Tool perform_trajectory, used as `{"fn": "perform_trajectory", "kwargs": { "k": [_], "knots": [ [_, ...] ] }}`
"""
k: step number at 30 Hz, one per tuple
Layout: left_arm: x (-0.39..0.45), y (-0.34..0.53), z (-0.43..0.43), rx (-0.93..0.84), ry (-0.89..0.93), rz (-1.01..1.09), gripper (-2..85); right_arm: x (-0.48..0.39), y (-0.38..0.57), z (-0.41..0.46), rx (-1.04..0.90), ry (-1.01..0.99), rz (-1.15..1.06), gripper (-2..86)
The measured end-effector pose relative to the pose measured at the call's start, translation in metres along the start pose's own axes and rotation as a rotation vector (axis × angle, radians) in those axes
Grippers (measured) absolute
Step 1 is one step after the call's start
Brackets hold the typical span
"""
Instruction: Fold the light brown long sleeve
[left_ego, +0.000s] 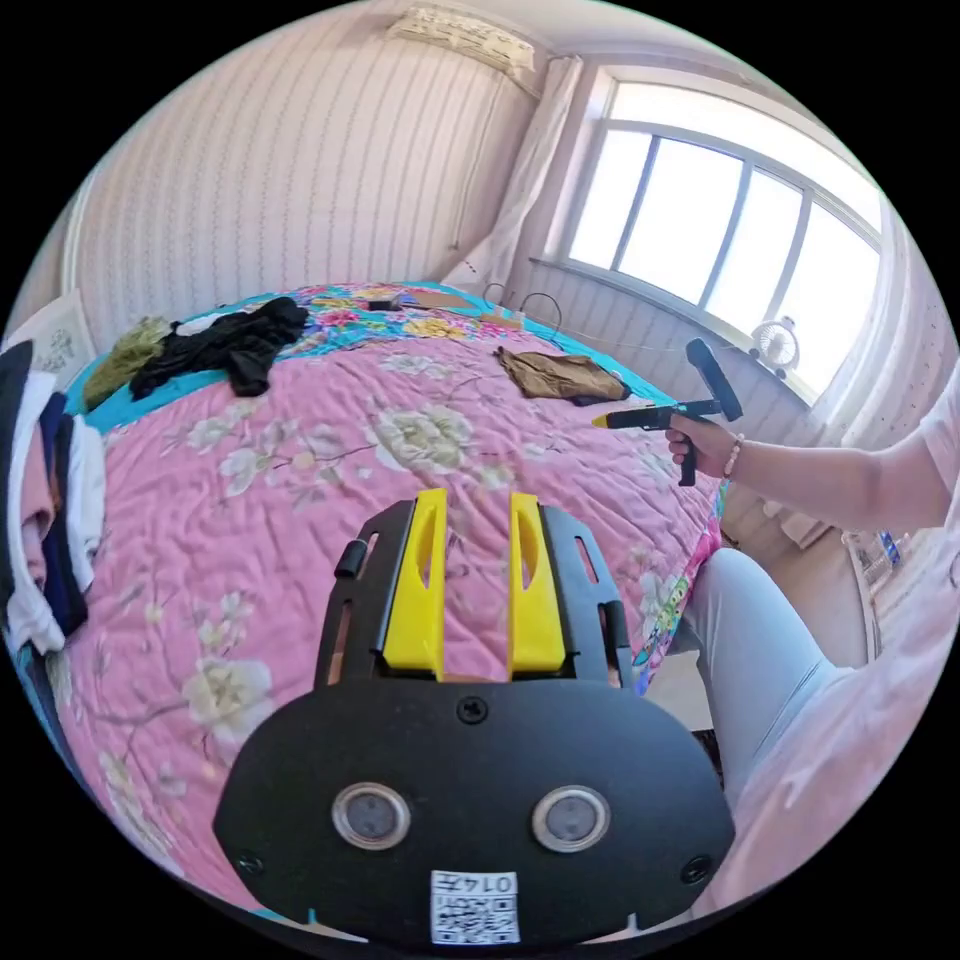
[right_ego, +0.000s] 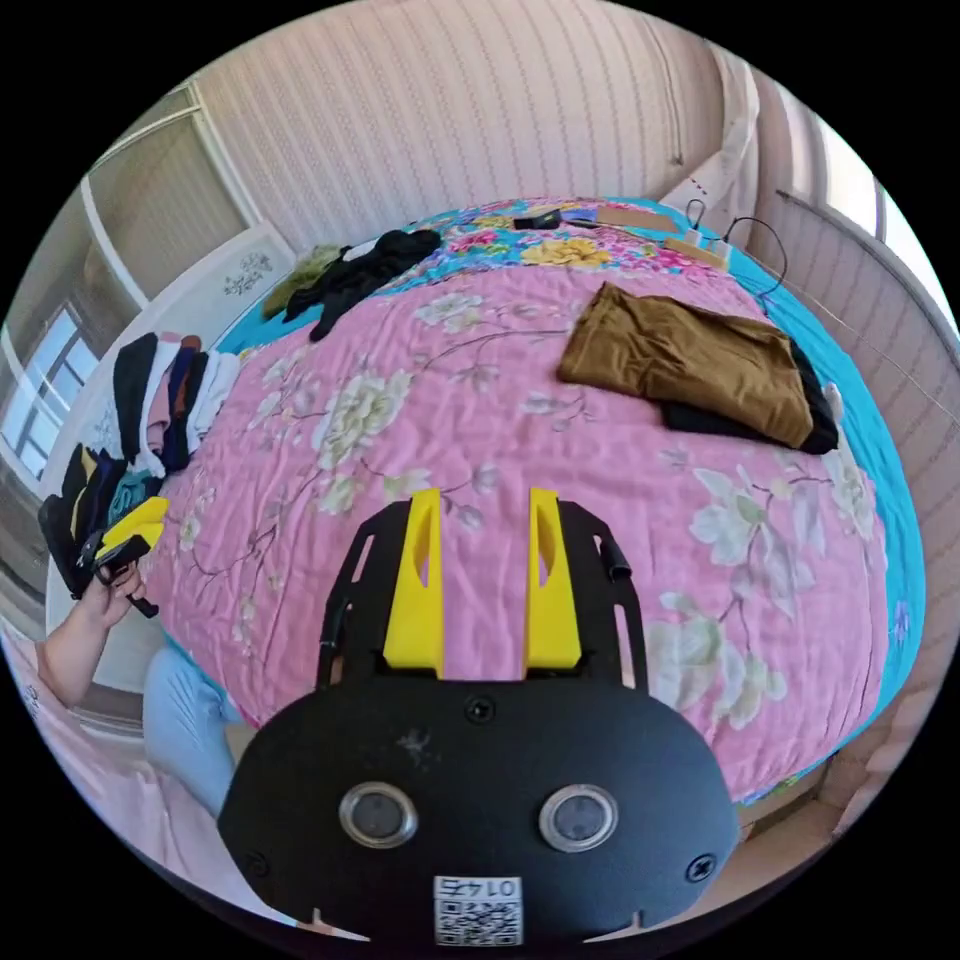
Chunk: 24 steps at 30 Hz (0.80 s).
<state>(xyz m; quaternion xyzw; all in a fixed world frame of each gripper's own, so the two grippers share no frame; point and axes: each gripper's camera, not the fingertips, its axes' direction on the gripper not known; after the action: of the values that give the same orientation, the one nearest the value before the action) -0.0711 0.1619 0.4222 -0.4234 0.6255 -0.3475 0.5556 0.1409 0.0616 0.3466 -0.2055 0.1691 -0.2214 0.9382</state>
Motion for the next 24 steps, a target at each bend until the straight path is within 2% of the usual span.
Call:
{"fn": "perform_trajectory", "kwargs": {
  "k": [2,5,10,13,16,19,21,24],
  "knots": [
    [0.010,-0.055,0.074,-0.057,0.061,0.064,10.5,0.059,0.003,-0.014,0.127,0.128,0.102,13.5],
    [0.030,-0.124,0.173,-0.139,0.103,0.123,11.1,0.124,-0.007,-0.012,0.217,0.243,0.183,15.3],
    [0.055,-0.211,0.316,-0.196,0.112,0.079,11.4,0.208,-0.041,0.018,0.156,0.322,0.261,15.2],
    [0.073,-0.242,0.392,-0.228,0.126,0.076,13.4,0.243,-0.043,0.053,0.046,0.274,0.291,13.8],
    [0.082,-0.251,0.464,-0.367,0.103,0.023,12.8,0.260,-0.024,0.063,0.135,0.252,0.324,12.4],
    [0.081,-0.253,0.483,-0.376,0.051,-0.037,8.9,0.269,-0.013,0.065,0.153,0.245,0.302,6.9],
    [0.081,-0.255,0.479,-0.384,0.087,-0.014,3.0,0.270,-0.010,0.061,0.132,0.268,0.257,2.9],
    [0.074,-0.256,0.439,-0.294,0.126,0.035,1.4,0.264,0.006,0.043,0.180,0.233,0.184,0.1]
  ]
}}
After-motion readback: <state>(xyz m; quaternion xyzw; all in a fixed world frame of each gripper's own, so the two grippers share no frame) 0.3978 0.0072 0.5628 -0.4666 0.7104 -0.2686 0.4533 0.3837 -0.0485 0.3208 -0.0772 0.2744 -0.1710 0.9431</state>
